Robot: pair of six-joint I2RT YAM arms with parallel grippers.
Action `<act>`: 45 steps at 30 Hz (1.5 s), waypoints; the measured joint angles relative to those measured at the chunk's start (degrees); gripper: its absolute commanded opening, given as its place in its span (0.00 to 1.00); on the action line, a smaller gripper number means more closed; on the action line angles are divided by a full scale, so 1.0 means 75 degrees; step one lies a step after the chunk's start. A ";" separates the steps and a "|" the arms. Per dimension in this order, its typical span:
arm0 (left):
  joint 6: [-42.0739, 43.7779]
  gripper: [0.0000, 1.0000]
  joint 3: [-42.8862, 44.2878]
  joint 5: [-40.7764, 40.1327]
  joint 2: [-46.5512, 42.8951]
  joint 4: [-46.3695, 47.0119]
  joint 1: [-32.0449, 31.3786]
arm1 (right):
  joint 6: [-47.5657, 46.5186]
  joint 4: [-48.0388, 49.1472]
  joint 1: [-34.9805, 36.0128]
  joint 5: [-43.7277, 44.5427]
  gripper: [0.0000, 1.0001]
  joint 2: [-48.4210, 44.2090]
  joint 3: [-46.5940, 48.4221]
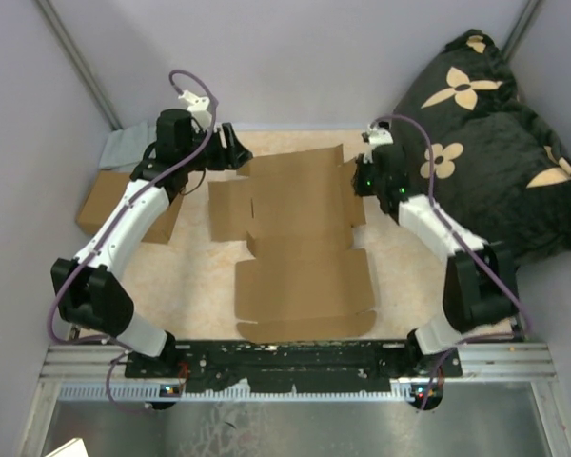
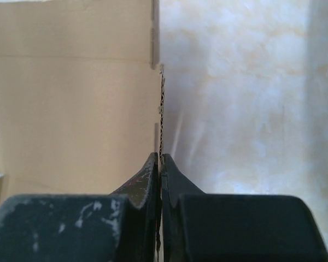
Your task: Fold the paper box
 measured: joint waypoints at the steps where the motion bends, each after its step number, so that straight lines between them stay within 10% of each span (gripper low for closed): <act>1: 0.0108 0.69 0.0111 0.0096 0.0032 0.0000 -0.0015 | -0.0160 0.0562 0.0149 -0.0026 0.00 -0.0527 -0.0565; 7: 0.0807 0.73 0.0481 0.0825 0.0017 0.0201 -0.0105 | -0.0915 0.4290 0.0539 -0.0583 0.00 -0.3424 -0.4042; 14: 0.1617 0.75 0.0195 0.1821 -0.0332 0.0729 -0.0143 | -0.1198 0.5700 0.0525 -0.0970 0.00 -0.4243 -0.5237; 45: 0.5697 0.78 -0.1684 0.2072 -0.0866 0.2081 -0.0490 | -0.1014 0.5601 0.0525 -0.1993 0.00 -0.5184 -0.5683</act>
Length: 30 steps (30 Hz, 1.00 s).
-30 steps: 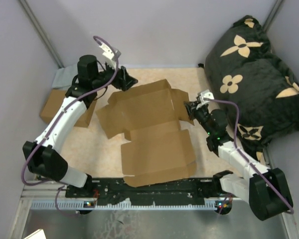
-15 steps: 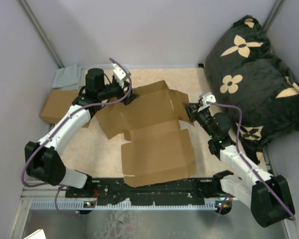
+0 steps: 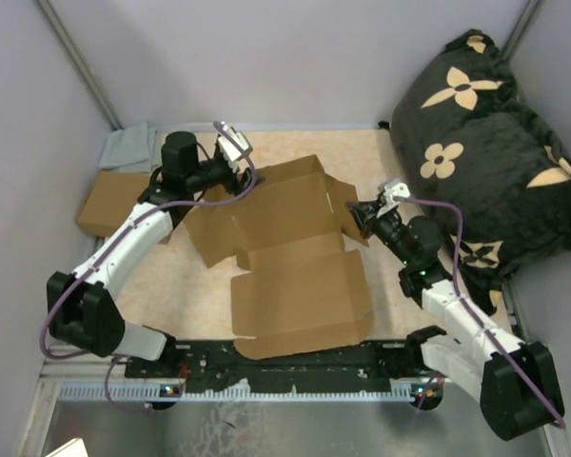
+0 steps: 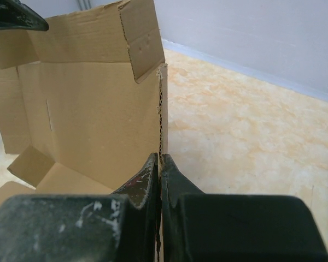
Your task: Fold the paper box
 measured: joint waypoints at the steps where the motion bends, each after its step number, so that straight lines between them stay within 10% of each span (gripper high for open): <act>1: 0.0052 0.78 -0.0041 0.0020 0.0012 -0.0006 0.0000 | 0.0000 -0.0035 0.0000 -0.0009 0.00 -0.0012 0.0000; 13: 0.0627 0.77 0.0201 0.0099 0.0667 -0.0087 0.0000 | 0.0000 -0.0256 0.0000 -0.0099 0.00 -0.0134 0.0000; 21: 0.1067 0.48 0.0656 0.0612 0.1026 -0.0647 0.0000 | -0.0003 -0.0399 0.0000 -0.0105 0.00 -0.0181 0.0000; 30: 0.1107 0.39 -0.0093 0.1139 0.0624 -0.0933 0.0000 | 0.0009 -0.0425 0.0000 -0.0122 0.00 -0.0175 0.0000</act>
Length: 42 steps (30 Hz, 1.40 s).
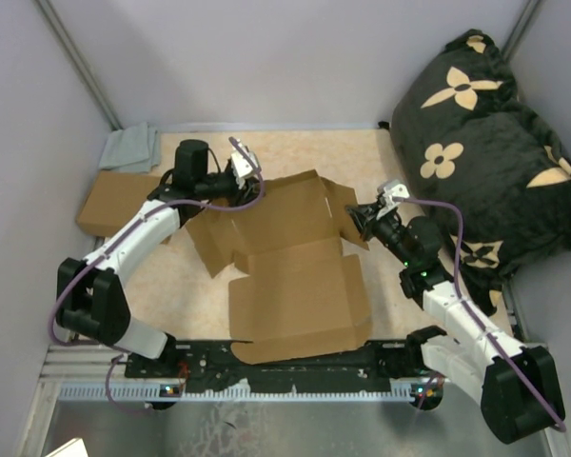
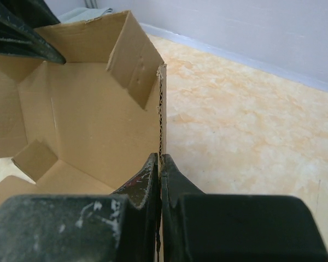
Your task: Fold the paper box
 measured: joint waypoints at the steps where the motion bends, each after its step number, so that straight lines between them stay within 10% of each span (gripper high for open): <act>1: -0.0006 0.39 -0.0099 -0.0003 -0.0050 0.0000 -0.0003 | 0.0006 -0.0003 0.0000 -0.0015 0.00 0.0000 0.0000; 12: 0.0003 0.00 -0.0731 -0.1483 -0.0242 0.0539 -0.0475 | 0.0143 -0.0134 0.0000 -0.0070 0.03 0.0003 0.0000; 19: -0.0038 0.00 -0.0985 -0.2541 -0.0667 0.0580 -0.0941 | 0.0286 -0.0236 0.0000 0.0012 0.15 0.0003 0.0000; 26: -0.0082 0.00 -0.1343 -0.3850 -0.1355 0.0574 -0.1594 | 0.0551 -0.0714 0.0000 0.0079 0.50 -0.0009 0.0003; 42: 0.0629 0.00 -0.1352 -0.7155 -0.1192 0.0117 -0.2996 | 0.1000 -0.1728 -0.0058 0.1719 0.60 -0.0286 0.0906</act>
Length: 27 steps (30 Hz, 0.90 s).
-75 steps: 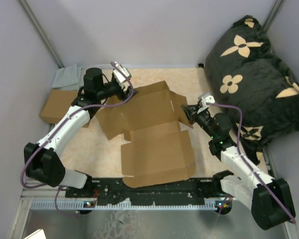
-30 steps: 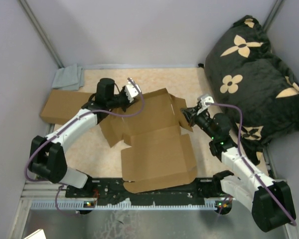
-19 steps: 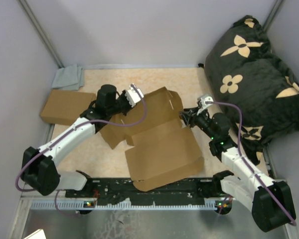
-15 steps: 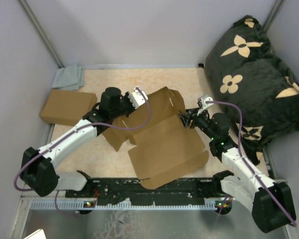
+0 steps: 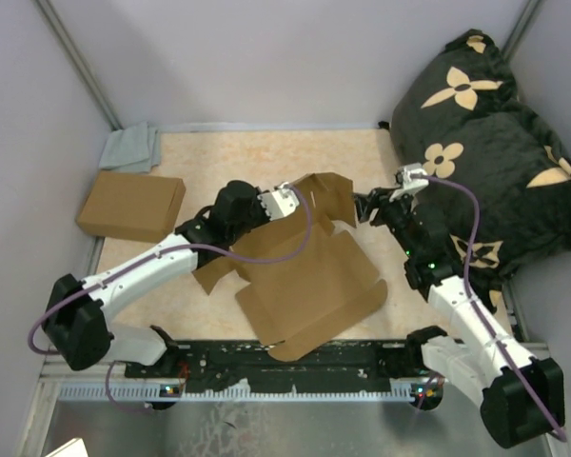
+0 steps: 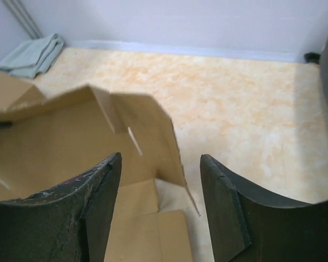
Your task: Fold the paper box
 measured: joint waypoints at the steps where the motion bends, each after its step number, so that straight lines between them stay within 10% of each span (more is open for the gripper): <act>1: 0.0055 0.00 -0.0015 -0.0192 0.0038 -0.0003 -0.0070 | 0.0023 -0.0020 -0.0041 0.0082 0.60 0.0052 0.0134; 27: 0.0638 0.00 -0.0157 -0.3101 0.0886 0.0408 -0.1102 | 0.0335 -0.0201 -0.1244 -0.1078 0.47 0.5732 0.3322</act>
